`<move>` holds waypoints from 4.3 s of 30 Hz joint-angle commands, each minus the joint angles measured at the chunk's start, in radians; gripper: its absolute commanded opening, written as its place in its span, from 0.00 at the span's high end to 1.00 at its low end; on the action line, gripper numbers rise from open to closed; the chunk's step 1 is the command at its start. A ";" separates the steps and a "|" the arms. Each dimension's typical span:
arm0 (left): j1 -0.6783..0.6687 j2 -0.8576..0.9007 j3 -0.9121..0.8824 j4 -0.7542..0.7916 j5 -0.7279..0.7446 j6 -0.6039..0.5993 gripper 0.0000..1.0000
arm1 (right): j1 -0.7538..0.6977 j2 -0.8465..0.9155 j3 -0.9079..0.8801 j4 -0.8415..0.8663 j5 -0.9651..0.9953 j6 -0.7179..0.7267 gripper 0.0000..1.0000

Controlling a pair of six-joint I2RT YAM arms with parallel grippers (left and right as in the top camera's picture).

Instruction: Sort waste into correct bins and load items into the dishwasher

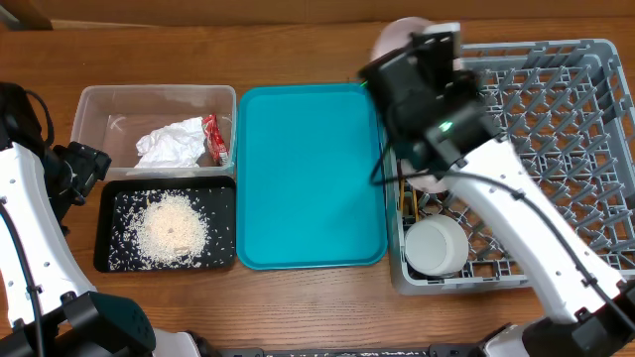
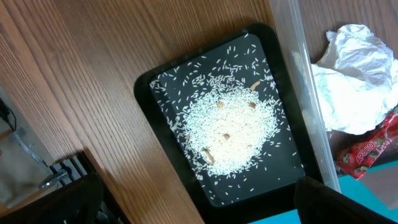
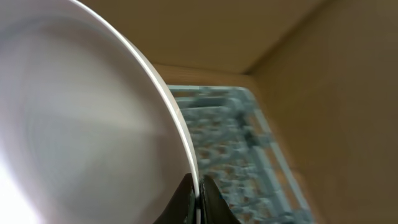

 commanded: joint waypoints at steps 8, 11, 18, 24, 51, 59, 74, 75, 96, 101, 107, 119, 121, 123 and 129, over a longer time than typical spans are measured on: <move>-0.007 -0.012 0.023 -0.002 -0.003 -0.010 0.00 | -0.278 0.024 0.021 0.003 0.023 -0.014 0.96; -0.007 -0.012 0.023 -0.002 -0.003 -0.010 0.00 | -0.311 0.060 0.021 0.000 0.012 -0.024 0.96; -0.007 -0.012 0.023 -0.002 -0.003 -0.010 0.00 | -0.301 0.148 0.021 0.000 0.012 -0.024 0.96; -0.007 -0.012 0.023 -0.001 -0.003 -0.010 0.00 | -0.282 0.172 0.021 -0.003 0.011 -0.024 0.96; -0.007 -0.012 0.023 -0.002 -0.003 -0.010 0.00 | -0.283 0.175 0.021 -0.008 -0.075 -0.024 0.75; -0.007 -0.012 0.023 -0.002 -0.003 -0.010 0.00 | -0.283 0.175 0.021 -0.006 -0.075 -0.024 0.66; -0.007 -0.012 0.023 -0.002 -0.003 -0.010 0.00 | -0.283 0.047 0.087 0.008 -0.649 -0.024 0.00; -0.007 -0.012 0.023 -0.002 -0.003 -0.010 0.00 | -0.283 0.031 0.087 0.003 -0.729 -0.024 0.00; -0.007 -0.012 0.023 -0.002 -0.003 -0.010 0.00 | -0.283 0.015 0.086 0.002 -0.912 -0.024 0.00; -0.007 -0.012 0.023 -0.002 -0.003 -0.010 0.00 | -0.285 0.022 0.084 0.005 -0.912 -0.024 0.00; -0.007 -0.012 0.023 -0.002 -0.003 -0.010 0.00 | -0.285 -0.084 0.084 0.004 -0.912 -0.024 0.00; -0.007 -0.012 0.023 -0.002 -0.003 -0.010 0.00 | -0.284 -0.428 0.084 0.003 -0.912 -0.024 0.00; -0.007 -0.012 0.023 -0.001 -0.003 -0.010 0.00 | -0.285 -0.490 0.084 0.005 -0.908 -0.025 0.00; -0.007 -0.012 0.023 -0.002 -0.003 -0.010 0.00 | -0.285 -0.561 0.078 0.004 -0.901 -0.025 0.00; -0.007 -0.012 0.023 -0.001 -0.003 -0.010 0.00 | -0.285 -0.804 -0.075 0.053 -0.885 -0.028 0.00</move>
